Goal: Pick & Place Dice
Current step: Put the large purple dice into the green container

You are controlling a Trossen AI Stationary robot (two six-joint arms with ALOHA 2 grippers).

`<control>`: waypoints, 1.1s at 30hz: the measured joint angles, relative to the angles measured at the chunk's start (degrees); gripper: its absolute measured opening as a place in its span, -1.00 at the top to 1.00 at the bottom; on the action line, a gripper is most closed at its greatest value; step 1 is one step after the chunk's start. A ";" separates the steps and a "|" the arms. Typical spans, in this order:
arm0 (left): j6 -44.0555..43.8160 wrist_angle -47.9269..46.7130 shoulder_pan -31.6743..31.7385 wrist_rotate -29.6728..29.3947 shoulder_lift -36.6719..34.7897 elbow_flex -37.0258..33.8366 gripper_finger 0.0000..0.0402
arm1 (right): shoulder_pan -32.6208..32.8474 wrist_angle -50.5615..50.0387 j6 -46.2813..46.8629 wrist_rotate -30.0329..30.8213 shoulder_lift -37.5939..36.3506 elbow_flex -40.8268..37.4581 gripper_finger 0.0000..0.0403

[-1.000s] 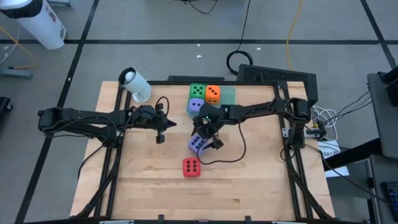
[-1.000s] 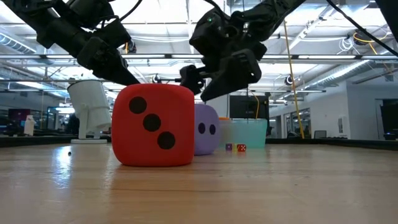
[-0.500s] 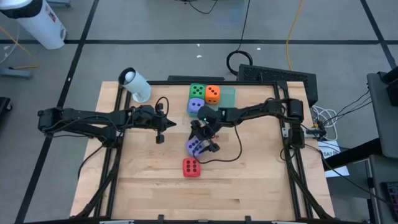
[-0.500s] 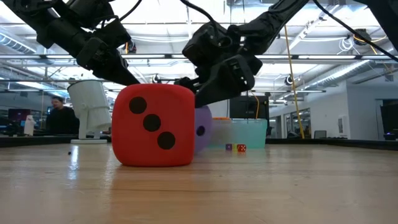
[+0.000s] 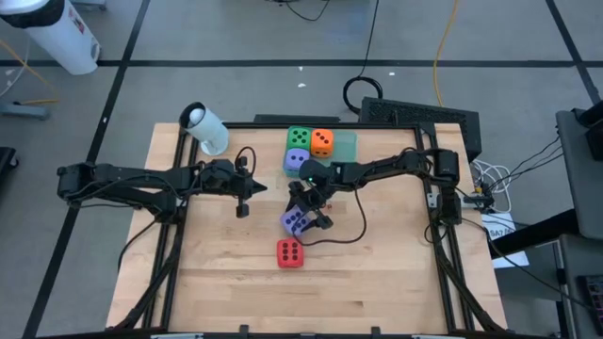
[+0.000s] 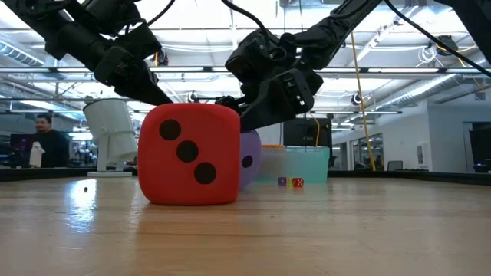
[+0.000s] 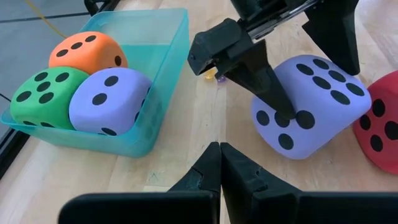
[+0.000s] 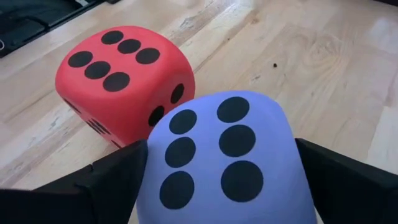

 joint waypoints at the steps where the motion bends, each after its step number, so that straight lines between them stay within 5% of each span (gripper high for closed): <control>1: -0.02 0.00 0.00 0.00 0.02 0.00 0.96 | 0.01 0.30 -0.12 -0.02 -0.01 -0.01 -0.83; 21: 0.02 -0.02 0.00 0.00 0.00 0.00 0.96 | -0.95 -0.38 1.05 6.98 -10.66 -0.17 -0.54; 33: -2.90 -1.22 -0.41 1.72 1.55 0.00 0.96 | 0.31 -2.93 5.93 19.50 -10.80 -0.15 -0.45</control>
